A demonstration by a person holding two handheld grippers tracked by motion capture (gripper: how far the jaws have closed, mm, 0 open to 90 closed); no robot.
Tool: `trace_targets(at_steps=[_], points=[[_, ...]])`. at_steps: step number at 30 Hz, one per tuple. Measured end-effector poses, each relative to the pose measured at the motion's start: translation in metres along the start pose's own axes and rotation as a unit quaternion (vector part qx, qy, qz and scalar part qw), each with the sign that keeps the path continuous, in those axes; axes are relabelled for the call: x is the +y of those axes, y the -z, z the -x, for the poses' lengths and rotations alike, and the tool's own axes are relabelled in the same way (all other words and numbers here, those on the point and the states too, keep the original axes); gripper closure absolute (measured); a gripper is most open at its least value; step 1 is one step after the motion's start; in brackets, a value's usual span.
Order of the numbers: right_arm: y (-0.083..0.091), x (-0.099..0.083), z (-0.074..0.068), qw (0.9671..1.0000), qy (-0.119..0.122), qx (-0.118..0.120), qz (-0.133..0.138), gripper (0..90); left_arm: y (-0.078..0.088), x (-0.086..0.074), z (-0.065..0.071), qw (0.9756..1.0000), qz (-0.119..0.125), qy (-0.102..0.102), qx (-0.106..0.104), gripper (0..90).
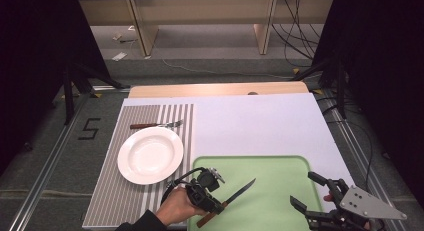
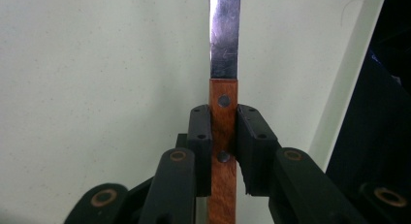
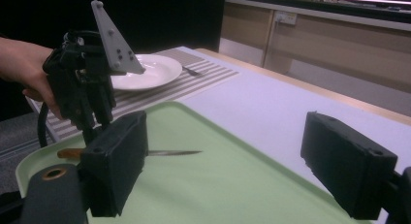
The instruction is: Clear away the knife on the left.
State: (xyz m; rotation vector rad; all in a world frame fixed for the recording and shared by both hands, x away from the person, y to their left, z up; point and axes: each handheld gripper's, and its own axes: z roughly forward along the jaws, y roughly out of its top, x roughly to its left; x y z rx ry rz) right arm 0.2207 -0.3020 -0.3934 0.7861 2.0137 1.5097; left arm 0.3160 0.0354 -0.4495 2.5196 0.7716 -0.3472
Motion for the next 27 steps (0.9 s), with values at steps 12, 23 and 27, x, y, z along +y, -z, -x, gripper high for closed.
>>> trace_targets(at_steps=[12, 23, 27], points=[[0.0, 0.0, 0.0, 1.0, 0.0, 0.001, 0.0, 18.2, -0.017, 0.003, -0.006, 0.9989, -0.032, -0.033, 0.011, 76.7], [0.001, 0.001, 0.0, 1.0, 0.0, 0.004, 0.0, 18.2, -0.008, -0.001, 0.006, 0.9984, 0.008, -0.035, 0.043, 52.4], [0.002, 0.001, -0.001, 1.0, -0.002, 0.004, 0.002, 18.2, -0.003, -0.002, 0.008, 0.9953, 0.044, -0.051, 0.069, 44.8]])
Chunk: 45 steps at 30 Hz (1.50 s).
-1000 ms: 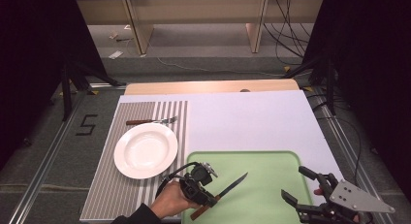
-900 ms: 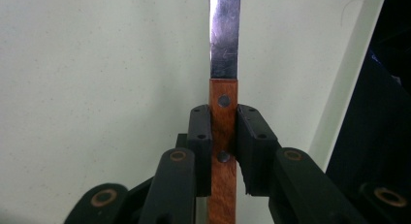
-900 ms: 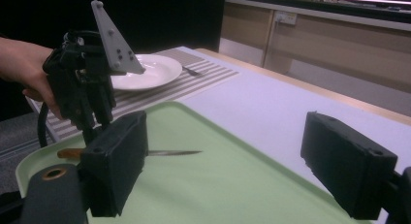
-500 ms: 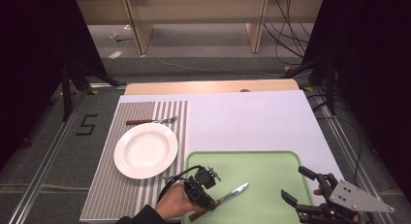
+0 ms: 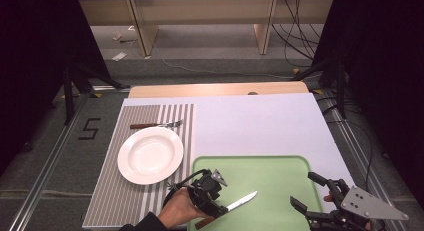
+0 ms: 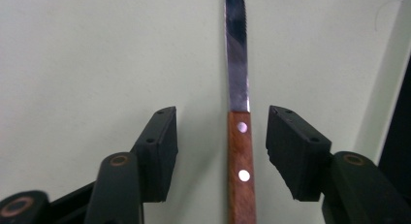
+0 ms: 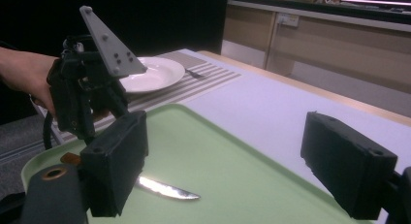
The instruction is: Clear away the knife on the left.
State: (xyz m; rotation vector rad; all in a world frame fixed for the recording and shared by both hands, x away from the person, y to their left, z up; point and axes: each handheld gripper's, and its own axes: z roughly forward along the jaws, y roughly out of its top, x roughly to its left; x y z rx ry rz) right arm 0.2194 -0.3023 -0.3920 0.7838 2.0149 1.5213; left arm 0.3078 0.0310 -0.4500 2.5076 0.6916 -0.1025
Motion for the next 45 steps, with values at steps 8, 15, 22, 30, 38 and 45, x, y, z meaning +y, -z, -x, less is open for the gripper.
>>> trace_targets(at_steps=[8, 15, 22, 30, 38, 45], points=[[0.0, -0.001, 0.001, 1.0, -0.002, 0.002, -0.001, 18.2, 0.003, 0.005, 0.013, 0.9989, 0.038, -0.02, -0.02, 57.0], [-0.002, -0.001, 0.001, 1.0, -0.005, 0.0, -0.004, 18.2, -0.015, 0.018, 0.021, 0.9979, -0.011, -0.06, -0.022, 77.0], [-0.002, -0.001, 0.0, 1.0, 0.0, 0.003, -0.002, 18.2, -0.027, 0.022, 0.025, 0.9941, -0.033, -0.101, -0.02, 89.8], [-0.001, 0.0, 0.0, 1.0, 0.0, 0.003, -0.001, 18.2, -0.03, 0.024, 0.026, 0.9938, -0.036, -0.102, -0.023, 89.8], [0.0, 0.0, 0.0, 1.0, 0.001, 0.002, -0.002, 18.2, -0.032, 0.022, 0.021, 0.9946, -0.046, -0.092, -0.014, 89.8], [-0.001, 0.0, 0.0, 1.0, 0.002, 0.003, -0.002, 18.2, -0.028, 0.02, 0.01, 0.9966, -0.044, -0.07, -0.002, 89.8]])
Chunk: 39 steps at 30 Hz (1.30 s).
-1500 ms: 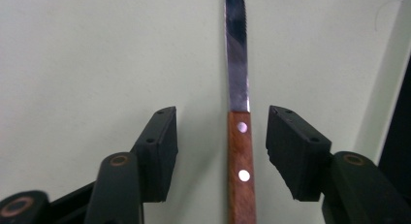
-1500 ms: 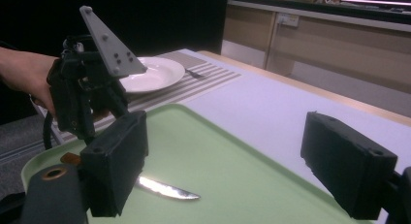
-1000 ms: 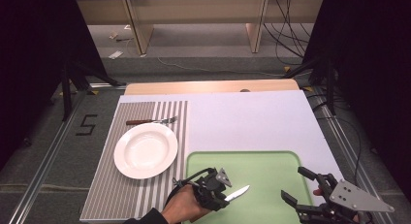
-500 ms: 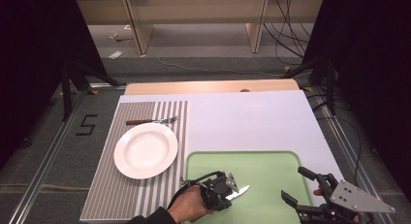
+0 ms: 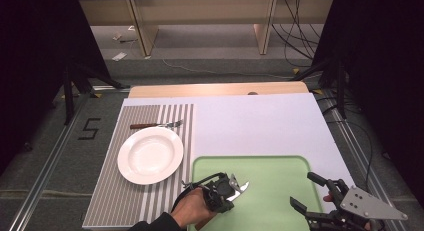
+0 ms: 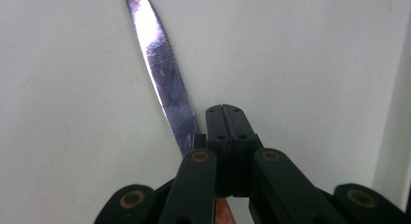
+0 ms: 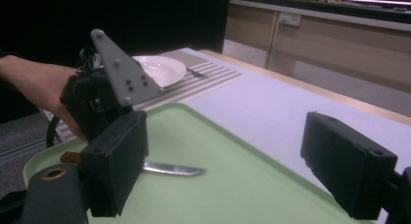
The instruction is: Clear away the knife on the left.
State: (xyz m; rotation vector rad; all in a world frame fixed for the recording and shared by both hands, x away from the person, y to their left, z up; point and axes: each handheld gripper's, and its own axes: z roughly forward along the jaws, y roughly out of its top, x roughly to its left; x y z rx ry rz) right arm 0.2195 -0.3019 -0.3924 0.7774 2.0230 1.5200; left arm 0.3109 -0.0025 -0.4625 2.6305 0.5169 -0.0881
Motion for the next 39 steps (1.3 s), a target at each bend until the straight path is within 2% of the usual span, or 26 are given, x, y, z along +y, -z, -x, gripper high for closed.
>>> trace_targets(at_steps=[8, 16, 25, 39], points=[[0.0, 0.0, 0.0, 1.0, 0.001, -0.001, 0.001, 18.2, 0.004, -0.006, -0.008, 0.9998, -0.002, 0.018, 0.006, 89.8], [0.0, 0.0, 0.0, 1.0, 0.001, -0.001, -0.001, 18.2, 0.009, -0.012, -0.019, 0.9994, -0.004, 0.035, 0.001, 89.8], [0.0, 0.0, 0.0, 1.0, 0.001, 0.0, 0.003, 18.2, 0.016, -0.021, -0.028, 0.9988, -0.019, 0.045, 0.004, 89.8], [0.0, 0.0, 0.0, 1.0, 0.001, 0.0, 0.002, 18.2, 0.023, -0.034, -0.036, 0.9978, -0.032, 0.057, -0.008, 89.7]])
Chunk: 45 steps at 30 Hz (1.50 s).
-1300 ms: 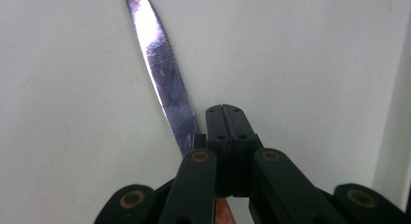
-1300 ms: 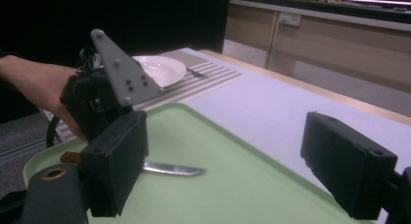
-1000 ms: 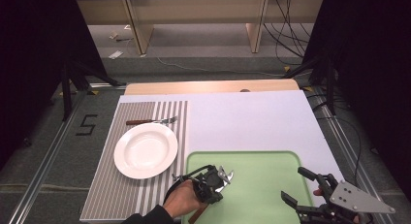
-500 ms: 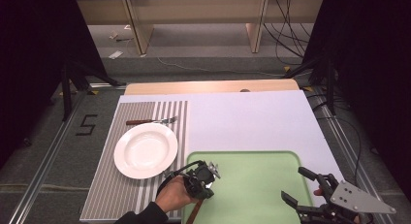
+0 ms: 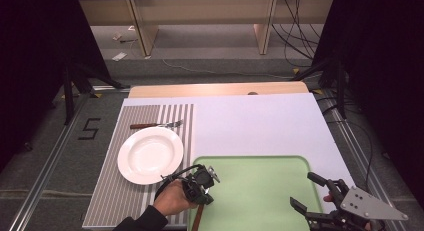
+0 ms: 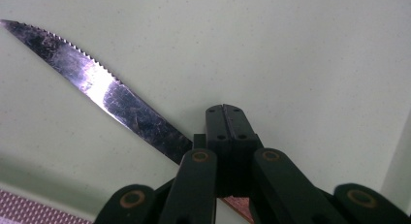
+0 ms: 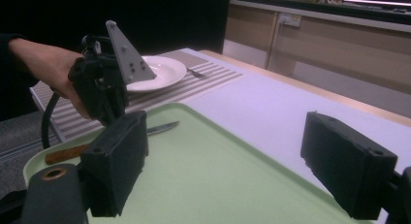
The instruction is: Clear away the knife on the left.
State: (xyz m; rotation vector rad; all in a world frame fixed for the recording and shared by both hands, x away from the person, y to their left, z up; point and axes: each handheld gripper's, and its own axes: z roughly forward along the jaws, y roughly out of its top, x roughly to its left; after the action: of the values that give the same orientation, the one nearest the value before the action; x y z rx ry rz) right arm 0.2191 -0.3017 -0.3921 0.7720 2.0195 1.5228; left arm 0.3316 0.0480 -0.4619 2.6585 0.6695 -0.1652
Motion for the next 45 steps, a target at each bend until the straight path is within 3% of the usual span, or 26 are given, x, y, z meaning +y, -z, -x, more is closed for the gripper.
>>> trace_targets(at_steps=[29, 36, 39, 40, 41, 43, 45], points=[[0.0, 0.0, 0.0, 1.0, 0.002, 0.001, -0.001, 18.2, 0.009, -0.017, -0.011, 0.9999, -0.007, 0.012, 0.0, 89.6], [0.0, 0.0, 0.0, 1.0, 0.003, 0.001, -0.001, 18.2, 0.011, -0.017, -0.013, 0.9996, 0.005, 0.025, -0.012, 79.2], [0.0, 0.0, 0.0, 1.0, 0.003, 0.002, -0.001, 18.2, 0.015, -0.017, -0.015, 0.9982, 0.035, 0.022, -0.042, 68.4], [0.0, 0.0, 0.0, 1.0, 0.003, 0.002, -0.001, 18.2, 0.015, -0.017, -0.015, 0.9982, 0.035, 0.022, -0.042, 64.3], [0.0, 0.0, 0.0, 1.0, 0.003, 0.001, -0.002, 18.2, 0.017, -0.018, -0.015, 0.9974, 0.051, 0.024, -0.046, 59.2], [0.0, 0.0, 0.0, 1.0, 0.003, 0.001, -0.001, 18.2, 0.018, -0.018, -0.015, 0.9966, 0.059, 0.027, -0.05, 56.9], [0.0, 0.0, 0.0, 1.0, 0.003, 0.001, -0.003, 18.2, 0.02, -0.018, -0.014, 0.9955, 0.074, 0.029, -0.052, 45.5]])
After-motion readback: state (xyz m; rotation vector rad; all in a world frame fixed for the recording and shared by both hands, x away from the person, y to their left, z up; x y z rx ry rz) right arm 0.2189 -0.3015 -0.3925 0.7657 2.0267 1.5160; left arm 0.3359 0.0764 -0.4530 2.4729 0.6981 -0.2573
